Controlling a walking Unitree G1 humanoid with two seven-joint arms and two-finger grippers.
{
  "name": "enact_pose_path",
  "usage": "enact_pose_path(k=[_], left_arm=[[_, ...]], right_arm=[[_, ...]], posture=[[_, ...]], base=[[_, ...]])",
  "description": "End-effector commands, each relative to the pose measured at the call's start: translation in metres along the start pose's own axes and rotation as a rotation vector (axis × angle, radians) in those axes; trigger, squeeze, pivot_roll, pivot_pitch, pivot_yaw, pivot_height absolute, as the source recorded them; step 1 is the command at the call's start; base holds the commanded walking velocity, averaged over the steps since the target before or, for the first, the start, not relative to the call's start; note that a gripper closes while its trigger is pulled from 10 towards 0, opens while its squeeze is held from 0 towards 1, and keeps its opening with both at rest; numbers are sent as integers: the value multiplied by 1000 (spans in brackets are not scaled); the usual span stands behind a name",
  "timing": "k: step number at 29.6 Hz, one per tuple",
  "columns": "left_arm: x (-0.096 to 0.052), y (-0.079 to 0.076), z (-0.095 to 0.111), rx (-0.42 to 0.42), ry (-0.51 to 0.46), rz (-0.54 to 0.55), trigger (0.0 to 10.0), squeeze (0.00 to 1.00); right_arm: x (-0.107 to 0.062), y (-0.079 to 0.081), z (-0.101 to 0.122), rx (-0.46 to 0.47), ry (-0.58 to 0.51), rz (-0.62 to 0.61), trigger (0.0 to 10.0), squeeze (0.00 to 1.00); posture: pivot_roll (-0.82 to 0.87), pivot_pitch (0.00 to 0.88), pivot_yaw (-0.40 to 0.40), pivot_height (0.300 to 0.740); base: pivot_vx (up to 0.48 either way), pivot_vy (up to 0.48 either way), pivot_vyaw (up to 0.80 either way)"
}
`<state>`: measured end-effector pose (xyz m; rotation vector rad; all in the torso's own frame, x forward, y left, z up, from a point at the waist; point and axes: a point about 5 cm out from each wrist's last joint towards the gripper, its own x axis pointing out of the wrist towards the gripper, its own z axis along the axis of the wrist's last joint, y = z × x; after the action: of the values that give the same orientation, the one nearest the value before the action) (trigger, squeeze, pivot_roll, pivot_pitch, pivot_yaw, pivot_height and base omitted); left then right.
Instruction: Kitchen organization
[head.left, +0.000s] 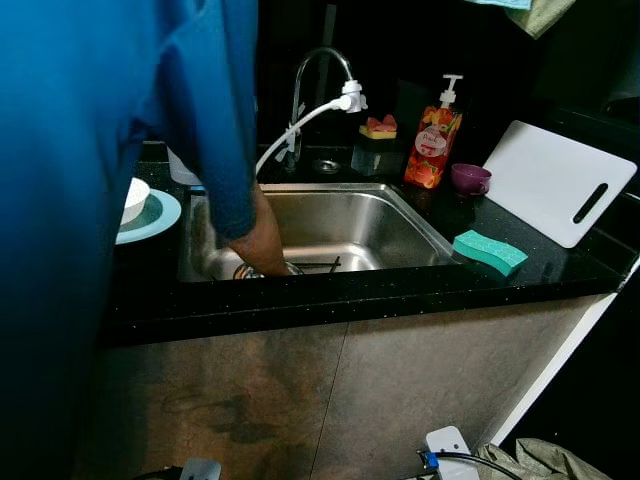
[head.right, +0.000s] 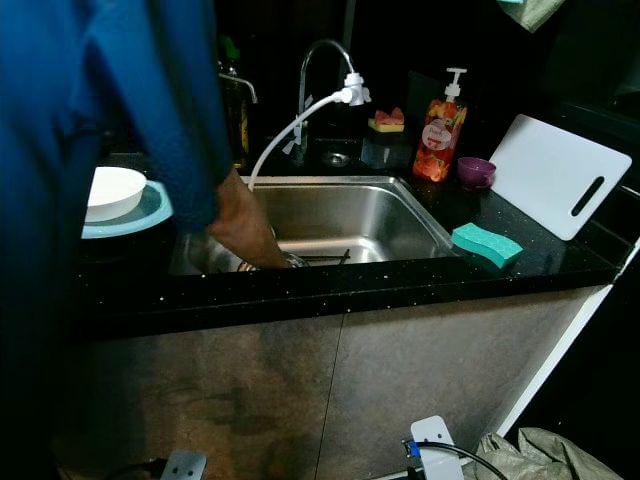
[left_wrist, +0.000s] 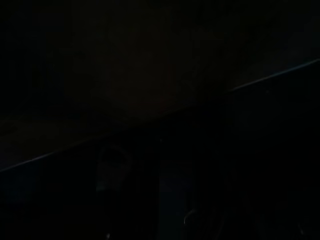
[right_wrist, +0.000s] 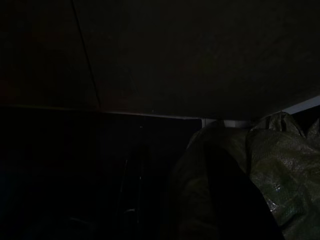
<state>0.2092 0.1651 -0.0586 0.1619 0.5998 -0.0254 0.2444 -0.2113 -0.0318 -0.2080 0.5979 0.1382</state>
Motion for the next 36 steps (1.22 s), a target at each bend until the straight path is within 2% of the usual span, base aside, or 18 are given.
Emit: enact_pose_path(k=[1,36], left_arm=[[-1,-2,-3,-3,11,-2,10000,0],[-1,-1,-5,-3,18,-4,10000,0]], right_arm=[[-2,-4,-6,10,21,-14,10000,0],[-2,-4,-6,10,22,-15,10000,0]], posture=[[-27,72,-127,740],[-28,72,-127,740]], base=[[0,0,0],[0,0,0]])
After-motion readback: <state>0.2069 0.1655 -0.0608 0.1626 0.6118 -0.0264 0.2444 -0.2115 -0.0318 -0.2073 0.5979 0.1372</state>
